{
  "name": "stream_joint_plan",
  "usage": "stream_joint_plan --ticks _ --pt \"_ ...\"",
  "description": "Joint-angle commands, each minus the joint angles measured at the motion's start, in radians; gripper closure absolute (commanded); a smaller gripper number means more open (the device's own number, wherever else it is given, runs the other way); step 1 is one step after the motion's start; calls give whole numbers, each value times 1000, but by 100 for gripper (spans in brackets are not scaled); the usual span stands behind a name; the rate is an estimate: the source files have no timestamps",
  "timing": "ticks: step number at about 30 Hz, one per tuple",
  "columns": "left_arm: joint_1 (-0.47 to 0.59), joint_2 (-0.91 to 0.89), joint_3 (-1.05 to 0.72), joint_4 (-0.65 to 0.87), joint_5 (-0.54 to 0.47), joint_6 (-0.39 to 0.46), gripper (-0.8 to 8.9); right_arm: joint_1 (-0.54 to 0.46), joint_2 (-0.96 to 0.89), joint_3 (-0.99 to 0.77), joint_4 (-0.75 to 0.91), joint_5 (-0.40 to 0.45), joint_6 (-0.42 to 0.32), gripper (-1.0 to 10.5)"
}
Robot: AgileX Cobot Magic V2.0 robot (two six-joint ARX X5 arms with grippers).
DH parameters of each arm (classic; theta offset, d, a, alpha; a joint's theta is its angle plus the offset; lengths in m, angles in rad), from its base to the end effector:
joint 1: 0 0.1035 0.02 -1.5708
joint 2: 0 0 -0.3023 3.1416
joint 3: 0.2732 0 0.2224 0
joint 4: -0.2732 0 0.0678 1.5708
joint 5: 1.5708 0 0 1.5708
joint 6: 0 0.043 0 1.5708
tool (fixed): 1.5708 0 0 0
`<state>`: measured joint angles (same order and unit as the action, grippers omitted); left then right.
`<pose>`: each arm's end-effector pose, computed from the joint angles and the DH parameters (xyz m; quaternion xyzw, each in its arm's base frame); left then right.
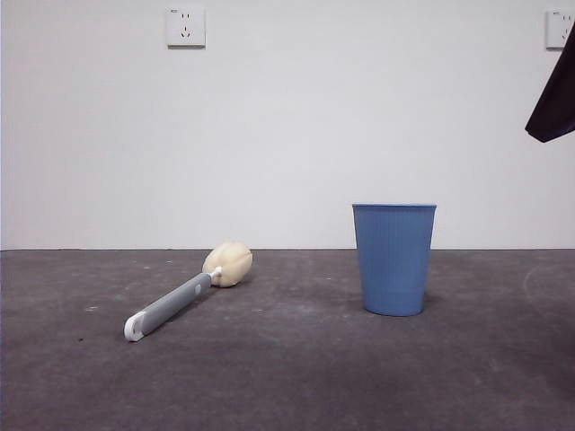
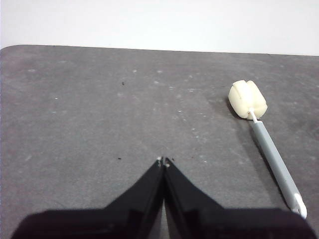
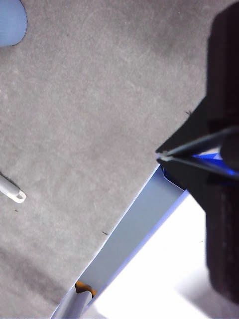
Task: Pick up the cup brush,pick up the cup,insert the brush into the cup,clean the cup,put the cup brush back,put the cup back to the fixed position on the table
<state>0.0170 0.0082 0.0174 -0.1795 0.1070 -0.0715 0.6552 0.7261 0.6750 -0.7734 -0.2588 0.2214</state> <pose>0.0403 -0.0039 0.1492 -0.0408 0.0864 -0.0418 0.9945 0.0608 0.0606 0.2729 0.0124 0.4351 0.3584 0.8259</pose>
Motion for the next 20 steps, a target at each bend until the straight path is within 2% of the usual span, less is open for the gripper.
stream_joint_plan --ticks 1,14,19,20 --pt "2 -2 -12 0 1 -5 816 1 -1 3 3 3 5 946" --pt "2 -2 -12 0 1 -5 816 1 -1 3 5 4 0 946" --pt "2 -2 -12 0 1 -5 816 -52 -43 2 105 134 -178 946" --pt "3 -2 -12 0 1 -5 816 -78 -58 -1 143 134 -202 946"
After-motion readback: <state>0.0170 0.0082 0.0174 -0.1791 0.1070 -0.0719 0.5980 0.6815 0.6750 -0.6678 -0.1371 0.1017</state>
